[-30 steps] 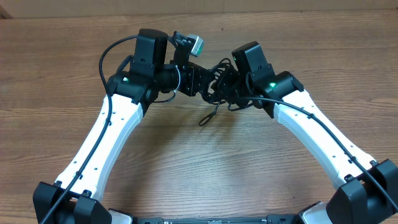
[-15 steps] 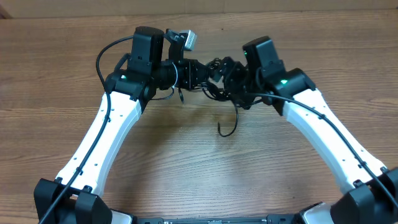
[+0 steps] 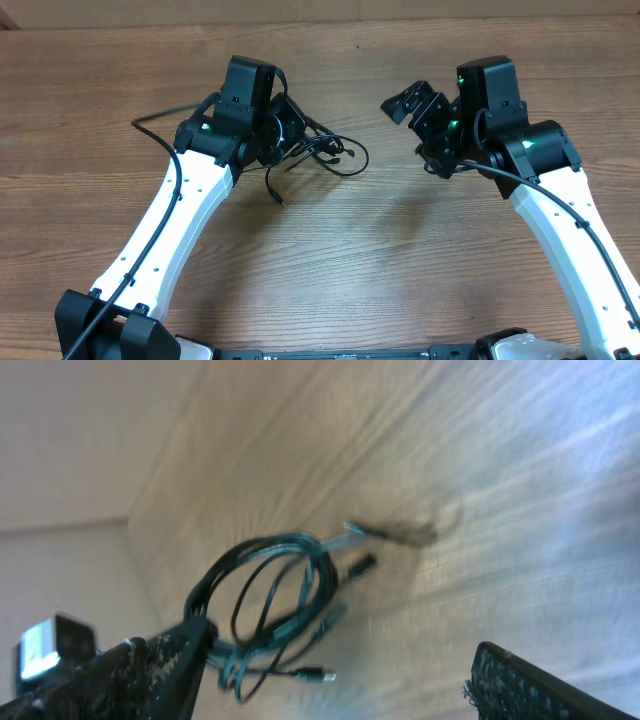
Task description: Untangle cables
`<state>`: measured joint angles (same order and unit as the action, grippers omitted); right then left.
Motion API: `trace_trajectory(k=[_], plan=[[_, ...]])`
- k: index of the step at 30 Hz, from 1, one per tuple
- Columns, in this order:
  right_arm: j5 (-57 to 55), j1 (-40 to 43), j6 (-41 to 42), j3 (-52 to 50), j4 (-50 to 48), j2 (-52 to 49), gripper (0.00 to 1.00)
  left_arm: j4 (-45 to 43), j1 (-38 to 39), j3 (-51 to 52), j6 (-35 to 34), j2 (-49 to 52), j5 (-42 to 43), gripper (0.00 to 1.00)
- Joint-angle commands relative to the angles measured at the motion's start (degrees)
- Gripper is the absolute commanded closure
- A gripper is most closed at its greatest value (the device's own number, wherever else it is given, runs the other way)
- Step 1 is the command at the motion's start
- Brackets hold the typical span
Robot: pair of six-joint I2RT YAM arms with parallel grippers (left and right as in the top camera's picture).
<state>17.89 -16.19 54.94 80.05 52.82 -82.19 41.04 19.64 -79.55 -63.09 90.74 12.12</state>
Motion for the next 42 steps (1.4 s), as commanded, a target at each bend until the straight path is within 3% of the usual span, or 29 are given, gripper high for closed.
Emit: trace_trajectory(k=[1,4,8,14,22,27,32,42], plan=[[6.23,-1.57,-1.25,-0.42,1.75,-0.74,0.00,2.93,-0.11,-1.25,-24.72,-1.92,-6.25,0.96],[1.38,-5.90,-7.39,-2.12,1.51,-0.87,0.00,5.49,-0.11,-1.22,-37.35,-1.92,-6.54,0.95],[-9.31,-12.74,-7.72,-5.11,0.50,-0.87,0.00,6.54,-0.11,-1.22,-43.98,-1.92,-6.51,0.95],[-17.81,-22.86,-10.64,-13.33,-12.04,-0.87,0.00,7.02,-0.13,-1.22,-54.05,-1.92,-6.32,0.96],[-17.84,-25.59,-26.86,-19.71,-28.39,-0.87,0.00,7.78,-1.40,-1.22,-56.30,-1.92,-5.86,0.95],[-17.86,-25.59,-36.96,-19.89,-34.12,-0.96,0.00,8.33,-4.00,-1.25,-56.30,-1.92,1.03,0.96],[-17.64,-25.59,-37.94,-19.89,-35.87,-1.86,0.00,8.35,-6.51,-1.25,-56.30,-1.92,10.05,0.95],[-12.33,-25.59,-43.47,-19.89,-40.79,-3.52,0.05,8.02,-6.91,-1.25,-56.33,-1.92,14.73,0.96]])
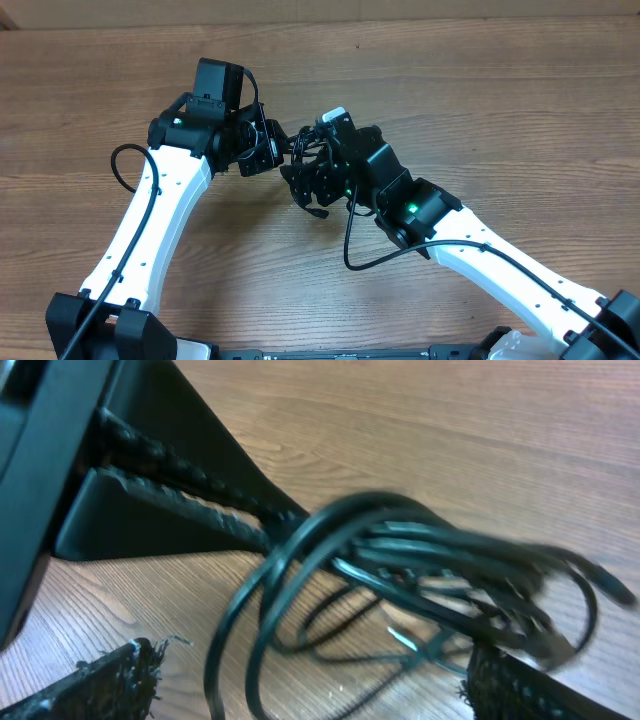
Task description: Untangle cables
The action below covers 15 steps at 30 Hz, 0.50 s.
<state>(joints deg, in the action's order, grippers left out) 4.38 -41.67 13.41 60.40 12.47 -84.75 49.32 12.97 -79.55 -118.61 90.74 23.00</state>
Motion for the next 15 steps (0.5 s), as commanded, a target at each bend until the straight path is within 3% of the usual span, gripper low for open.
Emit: trace_trajectory(k=[1,9,13,15], plan=[[1.84,-0.11,-1.95,-0.24,-0.48,-1.05,0.07,-0.42,-0.24,-1.25,-0.81,-1.92,3.80,0.96],[7.76,-0.11,-1.68,-0.24,-0.63,-1.07,0.28,-1.33,-0.26,-1.25,-0.81,-1.92,4.07,0.96],[7.72,-0.11,-1.73,-0.24,-2.51,-1.11,0.53,-1.55,-0.26,-1.25,-0.81,-1.92,6.29,0.96],[7.74,-0.09,-1.70,-0.24,-3.48,-1.11,0.57,-1.51,-0.24,-1.25,-0.79,-1.92,7.48,0.96]])
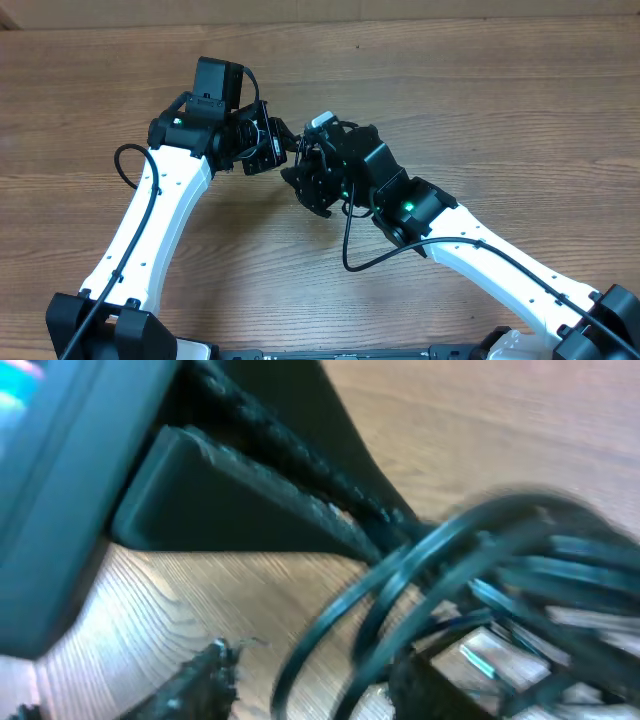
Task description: Untangle cables
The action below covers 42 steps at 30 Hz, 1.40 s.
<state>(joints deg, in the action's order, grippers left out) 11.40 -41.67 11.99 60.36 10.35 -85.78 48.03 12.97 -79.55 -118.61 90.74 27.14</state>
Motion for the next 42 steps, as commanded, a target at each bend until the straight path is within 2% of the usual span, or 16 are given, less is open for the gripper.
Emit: trace_trajectory(k=[1,3,8,12,15,19,21,23,24,27,29,31,32,38,42], plan=[[0.70,-0.09,-0.28,-0.20,-1.73,-0.09,0.61,-0.22,-0.22,-1.25,-0.79,-1.92,4.02,0.96],[0.59,-0.09,-0.28,-0.20,-2.60,-0.09,0.66,-0.31,-0.22,-1.25,-0.81,-1.92,5.46,0.96],[-7.17,0.28,1.92,-0.20,-2.75,-0.09,0.68,-0.09,-0.22,-1.25,-0.81,-1.92,7.87,0.95],[-7.48,0.94,1.95,-0.20,-2.99,-0.11,0.82,-0.26,-0.22,-1.25,-0.79,-1.92,7.89,0.96],[-7.52,1.46,2.82,-0.20,-3.06,-0.17,0.96,-0.57,-0.33,-1.25,-0.81,-1.92,7.32,0.96],[-5.44,2.93,5.86,-0.17,-2.75,0.11,0.96,-0.55,-0.33,-1.25,1.99,-1.92,3.52,0.96],[3.21,5.31,6.01,0.11,-2.32,1.42,0.96,-0.92,-0.33,-1.25,5.55,-1.92,-2.80,0.96],[13.64,8.76,6.03,0.50,-0.76,3.08,0.96,-1.77,-0.33,-1.25,10.67,-1.92,-9.16,0.96],[22.29,12.24,6.05,0.52,0.13,4.57,0.96,-2.36,-0.33,-1.25,15.50,-1.92,-13.92,0.96],[37.75,19.74,6.03,0.52,0.90,6.73,0.96,-4.07,-0.31,-1.25,26.58,-1.92,-22.49,0.96],[49.90,26.14,6.08,0.52,0.28,7.87,0.96,-5.51,-0.31,-1.25,35.82,-1.92,-25.70,0.96],[56.87,30.45,7.23,0.52,-1.33,8.04,0.96,-6.80,-0.31,-1.25,41.22,-1.92,-26.51,0.96],[60.46,34.49,8.39,0.52,-2.45,8.04,0.96,-8.04,-0.31,-1.25,46.47,-1.92,-26.47,0.96],[58.53,45.13,8.41,0.50,-1.86,7.98,0.96,-8.57,-0.31,-1.25,67.21,-1.92,-28.52,0.96],[50.62,49.88,8.39,0.50,2.10,7.98,0.96,-9.81,-0.31,-1.25,81.70,-1.92,-28.39,0.96]])
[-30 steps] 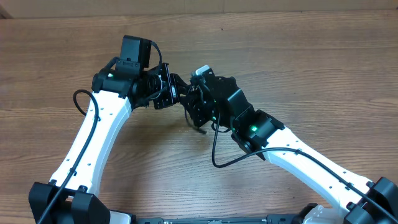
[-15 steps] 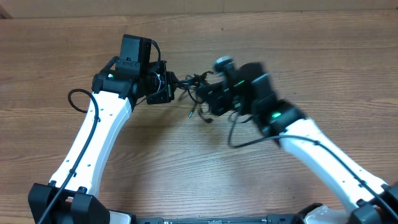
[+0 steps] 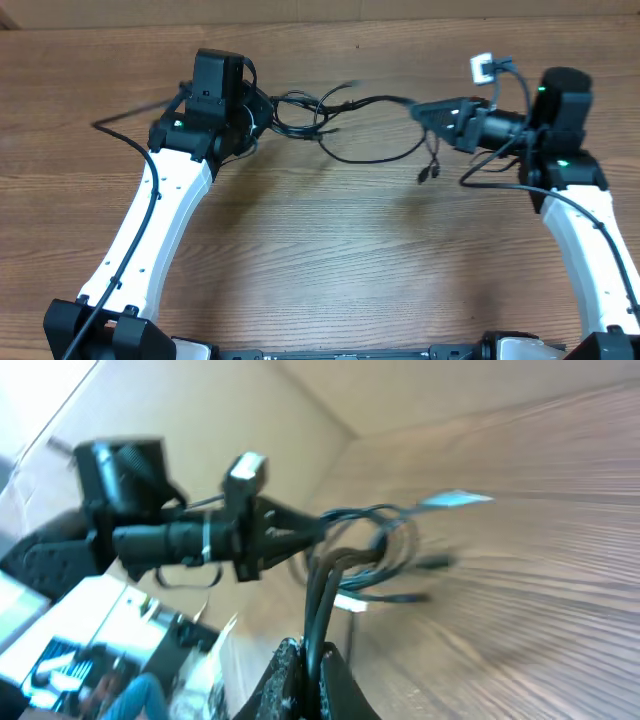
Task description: Untangle cables
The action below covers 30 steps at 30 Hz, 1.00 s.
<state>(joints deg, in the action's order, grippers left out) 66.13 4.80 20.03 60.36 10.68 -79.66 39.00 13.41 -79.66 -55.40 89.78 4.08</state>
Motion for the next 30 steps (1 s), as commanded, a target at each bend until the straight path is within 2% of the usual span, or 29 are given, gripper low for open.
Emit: trace_trajectory(k=[1,4,8,14,15,18,19,22,25,30], plan=[[-6.14,4.17,0.35,0.50,3.02,1.86,0.96,-1.36,-0.74,-1.14,21.46,-0.96,-4.74,0.96],[-14.32,7.10,0.33,0.50,8.57,1.86,0.96,-3.69,-0.74,-1.14,31.71,-0.96,-1.09,0.96],[-26.01,8.13,0.33,0.50,14.40,1.86,0.96,-6.23,-0.68,-1.14,38.05,-0.96,3.10,0.96],[-33.53,8.02,-0.52,0.50,19.12,1.86,0.96,-9.31,-0.63,-1.14,38.56,-0.96,10.60,0.96],[-34.16,8.02,-0.55,0.50,19.65,1.86,0.92,-9.68,-0.63,-1.14,38.73,-0.96,11.23,0.96],[-34.14,8.02,-0.52,0.48,20.00,1.86,0.61,-9.66,-0.63,-1.14,40.37,-0.96,10.80,0.96],[-34.14,8.02,-0.55,0.48,20.13,1.86,0.41,-9.29,-0.63,-1.14,41.51,-0.96,10.80,0.96],[-34.84,8.04,-1.31,0.48,19.82,1.88,0.00,-8.04,-0.63,-1.14,43.67,-0.96,10.84,0.96],[-36.61,8.13,-2.49,0.52,18.36,1.88,0.00,-6.38,-0.63,-1.11,43.67,-0.96,11.02,0.96],[-36.54,7.78,1.20,0.46,20.20,1.88,0.00,-5.81,-0.63,-1.11,43.58,-0.96,11.04,0.96]])
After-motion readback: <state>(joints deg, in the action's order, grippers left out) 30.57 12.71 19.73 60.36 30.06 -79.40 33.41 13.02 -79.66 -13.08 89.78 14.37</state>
